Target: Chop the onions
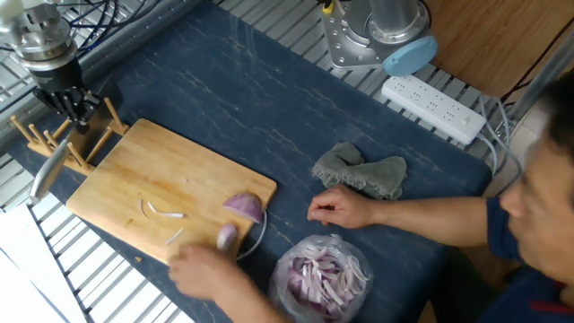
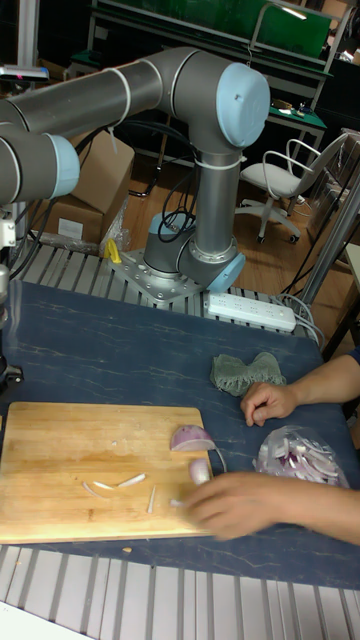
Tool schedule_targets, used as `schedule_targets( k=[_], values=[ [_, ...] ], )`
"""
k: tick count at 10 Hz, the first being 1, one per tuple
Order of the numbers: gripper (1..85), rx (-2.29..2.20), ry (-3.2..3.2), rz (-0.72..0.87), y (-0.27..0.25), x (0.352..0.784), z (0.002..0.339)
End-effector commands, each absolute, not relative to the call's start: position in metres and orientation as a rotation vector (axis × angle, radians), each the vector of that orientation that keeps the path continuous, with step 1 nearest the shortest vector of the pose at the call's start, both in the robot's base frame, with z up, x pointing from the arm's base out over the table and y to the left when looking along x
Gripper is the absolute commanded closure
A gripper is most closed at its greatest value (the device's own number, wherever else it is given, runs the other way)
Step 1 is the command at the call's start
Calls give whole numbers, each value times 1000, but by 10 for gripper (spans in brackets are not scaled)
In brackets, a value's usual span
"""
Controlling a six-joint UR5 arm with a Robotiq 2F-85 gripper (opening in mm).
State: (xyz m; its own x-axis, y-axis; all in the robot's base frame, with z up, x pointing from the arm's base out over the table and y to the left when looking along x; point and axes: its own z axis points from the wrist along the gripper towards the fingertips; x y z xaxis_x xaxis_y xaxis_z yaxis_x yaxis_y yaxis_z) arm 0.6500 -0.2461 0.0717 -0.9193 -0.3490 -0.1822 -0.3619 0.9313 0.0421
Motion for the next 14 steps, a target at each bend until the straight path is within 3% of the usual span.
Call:
schedule_targets(
  k=[1,7,10,11,13,14],
  values=[
    [100,-548,2919,154,-241,647,73],
    [50,-555,2941,143,-244,642,74],
    [60,-541,2957,92,-249,642,93],
    [210,-479,2980,60,-251,642,105],
    [770,-371,3110,-85,-263,623,136],
    [790,-337,3138,-74,-248,619,155]
  ],
)
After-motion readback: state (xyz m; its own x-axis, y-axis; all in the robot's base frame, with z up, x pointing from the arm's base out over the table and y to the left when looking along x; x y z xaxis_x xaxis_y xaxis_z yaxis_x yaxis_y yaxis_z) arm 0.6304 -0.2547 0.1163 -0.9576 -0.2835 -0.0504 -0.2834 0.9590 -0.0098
